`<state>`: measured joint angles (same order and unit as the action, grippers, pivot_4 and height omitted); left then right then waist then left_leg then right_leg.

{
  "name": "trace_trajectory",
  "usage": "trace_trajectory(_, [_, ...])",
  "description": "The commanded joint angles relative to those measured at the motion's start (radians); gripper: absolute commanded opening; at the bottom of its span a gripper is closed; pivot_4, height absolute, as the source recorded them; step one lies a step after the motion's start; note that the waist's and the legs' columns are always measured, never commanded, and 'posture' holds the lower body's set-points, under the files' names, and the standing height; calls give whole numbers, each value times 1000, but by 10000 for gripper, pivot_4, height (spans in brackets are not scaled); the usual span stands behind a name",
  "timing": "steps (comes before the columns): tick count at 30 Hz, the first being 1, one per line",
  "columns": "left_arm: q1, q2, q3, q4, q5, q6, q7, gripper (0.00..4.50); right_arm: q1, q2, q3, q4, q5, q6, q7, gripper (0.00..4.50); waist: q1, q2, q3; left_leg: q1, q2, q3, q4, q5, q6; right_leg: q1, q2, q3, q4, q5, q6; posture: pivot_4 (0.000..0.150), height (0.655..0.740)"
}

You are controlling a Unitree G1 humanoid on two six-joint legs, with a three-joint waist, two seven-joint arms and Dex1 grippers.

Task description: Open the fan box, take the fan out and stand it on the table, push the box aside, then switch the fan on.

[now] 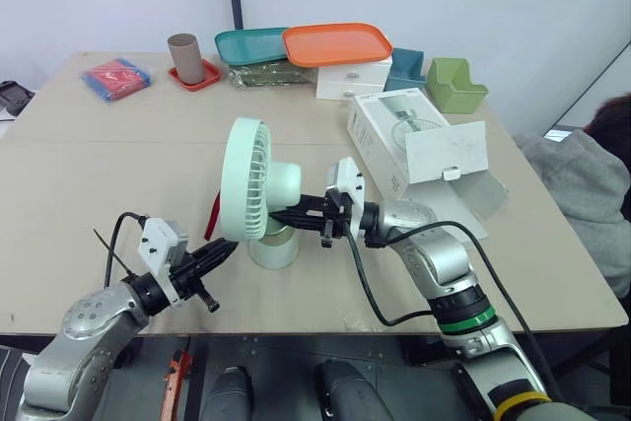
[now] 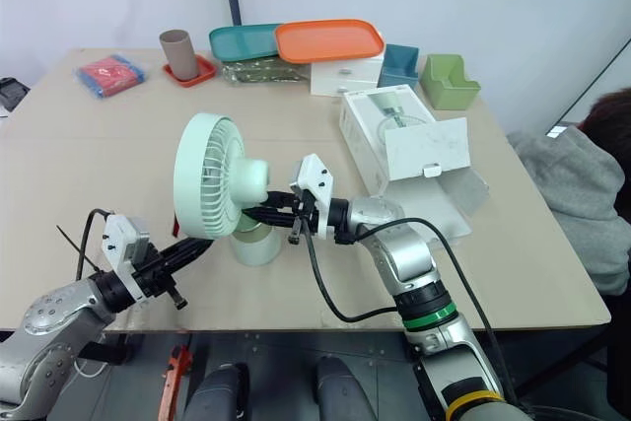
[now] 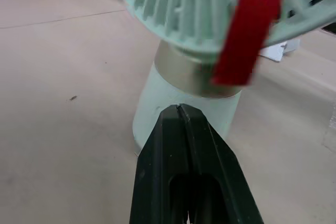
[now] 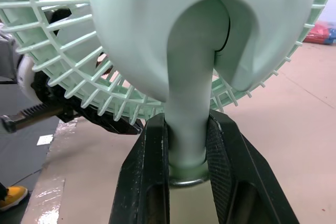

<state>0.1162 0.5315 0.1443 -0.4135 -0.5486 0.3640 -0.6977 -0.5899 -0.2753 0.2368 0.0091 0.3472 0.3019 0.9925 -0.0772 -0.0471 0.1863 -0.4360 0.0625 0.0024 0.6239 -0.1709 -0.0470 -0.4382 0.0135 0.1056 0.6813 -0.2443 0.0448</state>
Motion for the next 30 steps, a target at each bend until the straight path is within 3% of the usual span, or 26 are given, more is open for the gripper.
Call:
trace_trajectory(1, [-7, -5, -3, 12, 16, -45, -22, 537, 1, 6, -9, -45, 7, -31, 0, 3938, 0, 0, 0, 0, 0, 0, 0, 0, 0, 0, 0, 0, 0, 0, 0, 1500, 7400])
trace_trajectory(30, [-97, -81, -82, 188, 78, -137, -93, 537, 55, -11, 7, -126, -14, -13, -23, 3938, 1, 0, 0, 0, 0, 0, 1, 0, 0, 1, 0, 0, 0, 0, 1, 1500, 7400])
